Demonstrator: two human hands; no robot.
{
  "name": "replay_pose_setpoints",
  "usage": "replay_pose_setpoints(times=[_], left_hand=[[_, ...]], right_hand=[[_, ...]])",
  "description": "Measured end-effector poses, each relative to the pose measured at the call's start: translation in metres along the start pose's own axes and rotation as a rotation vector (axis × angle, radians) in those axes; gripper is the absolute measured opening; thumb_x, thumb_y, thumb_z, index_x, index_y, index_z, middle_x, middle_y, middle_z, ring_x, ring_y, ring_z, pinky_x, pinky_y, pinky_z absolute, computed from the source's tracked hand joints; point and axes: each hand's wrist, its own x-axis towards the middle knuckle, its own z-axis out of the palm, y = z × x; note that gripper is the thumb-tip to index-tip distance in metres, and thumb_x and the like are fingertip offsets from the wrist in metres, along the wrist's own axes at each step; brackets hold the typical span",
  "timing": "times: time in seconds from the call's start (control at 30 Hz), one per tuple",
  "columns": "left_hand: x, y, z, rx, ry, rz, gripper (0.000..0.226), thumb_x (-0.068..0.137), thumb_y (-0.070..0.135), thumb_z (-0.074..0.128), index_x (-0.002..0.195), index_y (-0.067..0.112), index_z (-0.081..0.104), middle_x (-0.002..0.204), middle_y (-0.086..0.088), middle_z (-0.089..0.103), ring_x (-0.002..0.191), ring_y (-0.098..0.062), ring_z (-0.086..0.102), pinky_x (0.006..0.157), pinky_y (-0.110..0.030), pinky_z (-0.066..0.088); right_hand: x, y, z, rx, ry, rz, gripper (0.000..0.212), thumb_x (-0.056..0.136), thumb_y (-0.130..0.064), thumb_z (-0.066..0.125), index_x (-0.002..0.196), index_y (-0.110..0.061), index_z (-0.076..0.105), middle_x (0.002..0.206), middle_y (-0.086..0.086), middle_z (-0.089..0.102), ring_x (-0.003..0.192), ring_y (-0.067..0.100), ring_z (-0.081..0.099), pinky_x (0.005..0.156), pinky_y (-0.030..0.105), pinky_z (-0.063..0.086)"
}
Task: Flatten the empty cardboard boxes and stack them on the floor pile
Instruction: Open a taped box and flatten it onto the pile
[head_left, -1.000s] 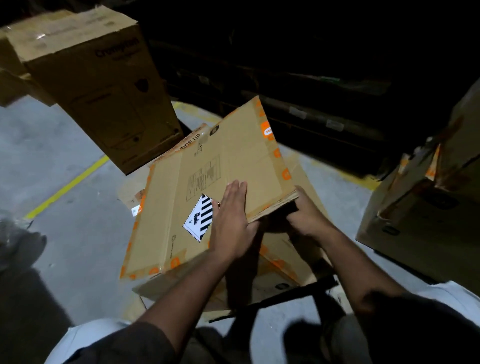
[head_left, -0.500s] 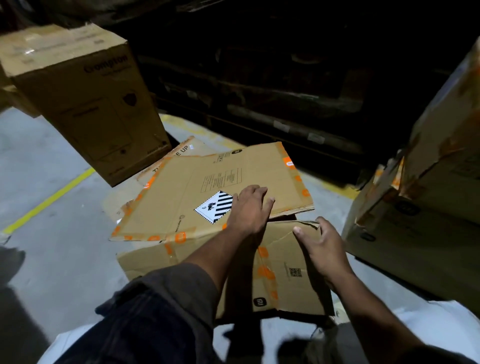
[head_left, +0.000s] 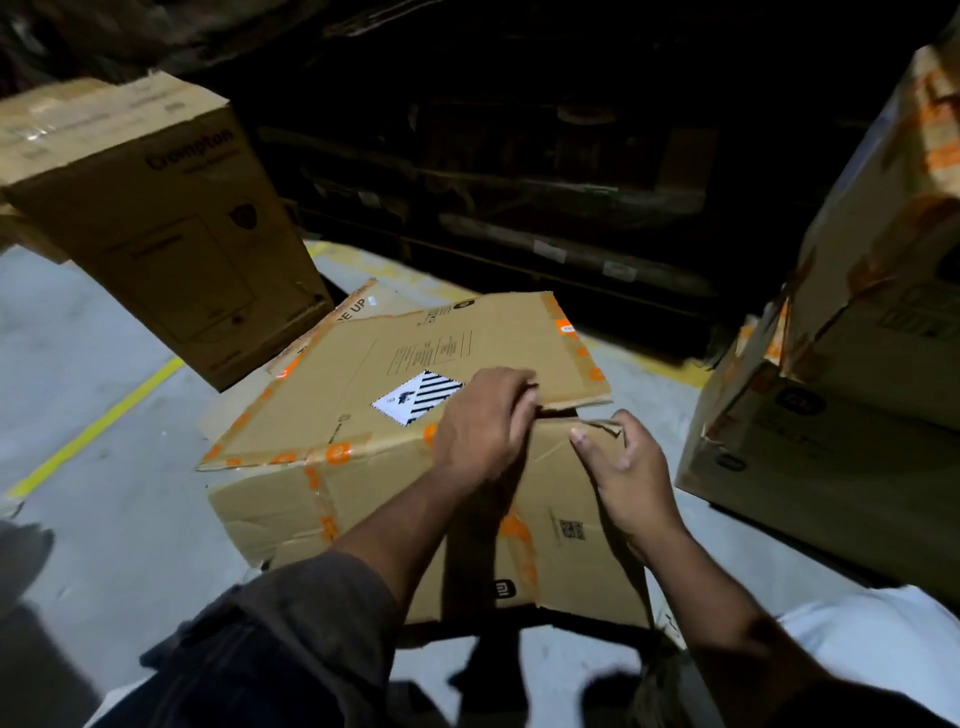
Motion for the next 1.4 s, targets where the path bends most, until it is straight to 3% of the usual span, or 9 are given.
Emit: replay_pose_setpoints(times=[0.23, 0.5, 0.67, 0.87, 0.97, 1.07, 1.2, 1.3, 1.4], left_hand=[[-0.025, 0.003, 0.01, -0.124, -0.189, -0.039, 0.086, 0.096, 0.071, 0.001, 0.16, 0.016, 0.02, 0.168, 0.002, 0.015, 0.154, -0.004, 0.002, 0.126, -0.042, -0.001], [-0.01, 0.01, -0.014, 0.052, -0.213, 0.199, 0.119, 0.06, 0.091, 0.058, 0.145, 0.012, 0.036, 0.155, -0.004, 0.038, 0.153, -0.017, 0.018, 0.123, -0.057, 0.0], [-0.014, 0.005, -0.02, -0.045, 0.115, 0.001, 0.058, 0.09, 0.069, 0.041, 0.098, 0.013, 0.056, 0.107, 0.001, 0.053, 0.11, -0.018, 0.049, 0.109, -0.047, 0.028], [-0.013, 0.006, -0.028, -0.312, 0.504, -0.294, 0.037, 0.105, 0.032, 0.037, 0.072, 0.018, 0.048, 0.077, 0.001, 0.052, 0.076, -0.017, 0.044, 0.077, -0.046, 0.043], [-0.003, -0.004, -0.04, -0.386, 0.53, -0.332, 0.048, 0.106, 0.036, 0.033, 0.076, 0.015, 0.063, 0.08, -0.003, 0.064, 0.08, -0.024, 0.058, 0.077, -0.048, 0.046], [0.007, -0.01, -0.057, -0.497, 0.622, -0.356, 0.045, 0.105, 0.036, 0.035, 0.07, 0.038, 0.062, 0.082, -0.009, 0.069, 0.08, -0.026, 0.062, 0.079, -0.045, 0.047], [0.004, -0.021, -0.073, -0.536, 0.681, -0.385, 0.044, 0.103, 0.044, 0.035, 0.073, 0.039, 0.067, 0.084, -0.016, 0.068, 0.081, -0.021, 0.06, 0.08, -0.033, 0.044], [-0.005, -0.021, -0.078, -0.528, 0.672, -0.374, 0.051, 0.102, 0.042, 0.035, 0.076, 0.021, 0.074, 0.084, -0.015, 0.065, 0.079, -0.008, 0.057, 0.076, -0.019, 0.04], [-0.006, -0.018, -0.089, -0.542, 0.733, -0.387, 0.045, 0.102, 0.032, 0.042, 0.08, 0.011, 0.075, 0.079, -0.004, 0.058, 0.076, 0.001, 0.053, 0.075, -0.014, 0.037]], right_hand=[[-0.006, -0.009, 0.018, -0.048, 0.056, -0.036, 0.02, 0.095, -0.031, 0.066, 0.102, -0.015, 0.056, 0.101, 0.004, 0.058, 0.094, 0.02, 0.055, 0.07, 0.024, 0.036], [0.007, -0.025, 0.005, 0.067, 0.039, 0.048, 0.064, 0.083, -0.06, 0.064, 0.131, -0.018, 0.059, 0.128, 0.003, 0.064, 0.118, 0.021, 0.06, 0.101, 0.046, 0.051], [0.009, -0.039, 0.023, 0.205, -0.123, -0.03, 0.052, 0.086, -0.069, 0.058, 0.071, -0.019, 0.052, 0.067, -0.001, 0.053, 0.064, 0.014, 0.049, 0.065, 0.035, 0.041], [0.016, -0.036, 0.014, 0.215, 0.147, 0.09, 0.039, 0.098, -0.044, 0.058, 0.078, -0.011, 0.063, 0.072, 0.003, 0.067, 0.067, 0.014, 0.066, 0.064, 0.029, 0.048], [0.029, 0.011, 0.001, -0.159, 0.233, 0.444, 0.046, 0.078, -0.05, 0.079, 0.102, -0.015, 0.059, 0.097, 0.009, 0.059, 0.094, 0.03, 0.06, 0.067, 0.037, 0.045], [0.017, 0.036, 0.01, -0.101, -0.087, 0.911, 0.089, 0.078, -0.047, 0.081, 0.143, 0.002, 0.043, 0.146, 0.024, 0.045, 0.132, 0.045, 0.046, 0.099, 0.053, 0.044], [-0.002, 0.069, 0.042, 0.262, -0.397, 1.102, 0.054, 0.091, -0.029, 0.071, 0.136, -0.005, 0.053, 0.139, 0.017, 0.054, 0.124, 0.037, 0.055, 0.08, 0.055, 0.058], [0.006, 0.062, 0.056, 0.287, -0.387, 0.933, 0.01, 0.096, -0.007, 0.059, 0.104, -0.002, 0.064, 0.089, 0.015, 0.073, 0.078, 0.028, 0.07, 0.077, 0.04, 0.059], [0.015, 0.039, 0.057, 0.23, -0.284, 0.775, 0.011, 0.094, -0.003, 0.058, 0.104, -0.001, 0.062, 0.096, 0.02, 0.071, 0.08, 0.03, 0.068, 0.071, 0.035, 0.056]])
